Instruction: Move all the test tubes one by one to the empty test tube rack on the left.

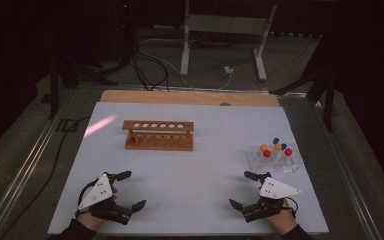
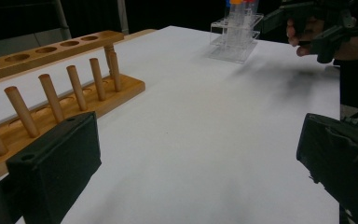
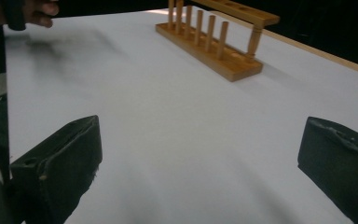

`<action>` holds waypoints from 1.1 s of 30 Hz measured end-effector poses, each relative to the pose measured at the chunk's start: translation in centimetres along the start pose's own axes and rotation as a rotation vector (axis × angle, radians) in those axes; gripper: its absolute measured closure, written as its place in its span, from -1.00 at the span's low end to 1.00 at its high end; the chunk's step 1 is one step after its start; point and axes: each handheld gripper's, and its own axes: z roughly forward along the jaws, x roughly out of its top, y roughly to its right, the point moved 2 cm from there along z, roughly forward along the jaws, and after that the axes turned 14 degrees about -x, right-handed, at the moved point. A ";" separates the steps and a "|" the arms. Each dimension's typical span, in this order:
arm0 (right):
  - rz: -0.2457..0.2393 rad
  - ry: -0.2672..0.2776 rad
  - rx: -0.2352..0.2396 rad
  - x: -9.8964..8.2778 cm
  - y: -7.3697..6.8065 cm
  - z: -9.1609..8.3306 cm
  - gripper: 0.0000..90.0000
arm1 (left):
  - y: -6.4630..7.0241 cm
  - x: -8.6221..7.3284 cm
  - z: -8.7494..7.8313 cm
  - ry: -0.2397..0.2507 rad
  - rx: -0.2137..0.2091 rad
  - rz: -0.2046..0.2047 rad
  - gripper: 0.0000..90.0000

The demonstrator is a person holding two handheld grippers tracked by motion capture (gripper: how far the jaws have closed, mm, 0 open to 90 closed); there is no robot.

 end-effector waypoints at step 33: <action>0.015 0.053 -0.058 4.8 0.6 -2.4 -1.00 | 0.0 0.2 -0.1 0.015 -0.004 -0.016 -0.99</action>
